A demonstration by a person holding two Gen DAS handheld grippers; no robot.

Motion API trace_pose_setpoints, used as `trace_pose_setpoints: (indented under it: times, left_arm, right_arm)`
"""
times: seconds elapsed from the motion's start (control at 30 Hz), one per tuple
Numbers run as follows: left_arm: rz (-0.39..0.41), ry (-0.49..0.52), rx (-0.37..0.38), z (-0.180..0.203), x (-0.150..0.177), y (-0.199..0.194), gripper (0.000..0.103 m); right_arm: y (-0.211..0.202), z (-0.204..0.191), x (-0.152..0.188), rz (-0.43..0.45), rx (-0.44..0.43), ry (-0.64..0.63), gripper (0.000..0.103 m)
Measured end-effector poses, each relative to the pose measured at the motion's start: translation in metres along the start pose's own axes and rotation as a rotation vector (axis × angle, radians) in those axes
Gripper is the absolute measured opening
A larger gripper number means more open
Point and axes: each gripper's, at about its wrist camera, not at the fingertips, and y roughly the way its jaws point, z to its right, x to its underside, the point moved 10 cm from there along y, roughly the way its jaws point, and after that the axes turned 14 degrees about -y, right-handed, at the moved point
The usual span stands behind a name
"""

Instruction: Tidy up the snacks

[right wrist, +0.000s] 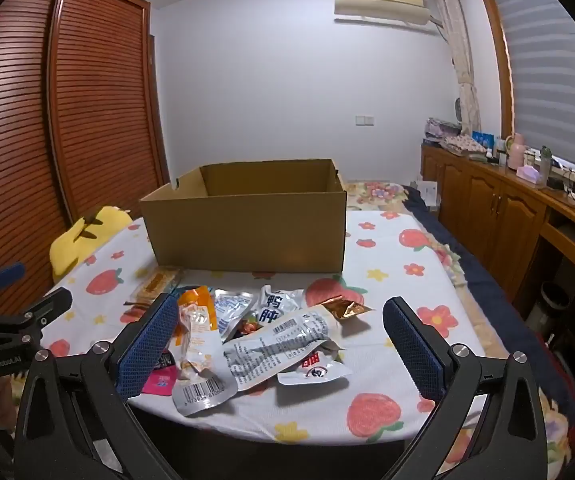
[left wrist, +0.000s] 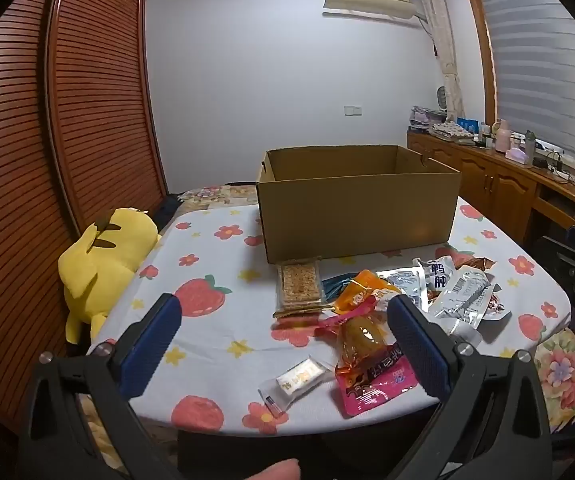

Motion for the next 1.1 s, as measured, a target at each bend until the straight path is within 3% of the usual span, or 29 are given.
trace_pose_setpoints:
  times: [1.1]
  left_arm:
    - [0.009, 0.007, -0.001, -0.0016, -0.0038, -0.0013, 0.103]
  right_arm:
    - [-0.0035, 0.0055, 0.0016, -0.008, 0.012, 0.000, 0.103]
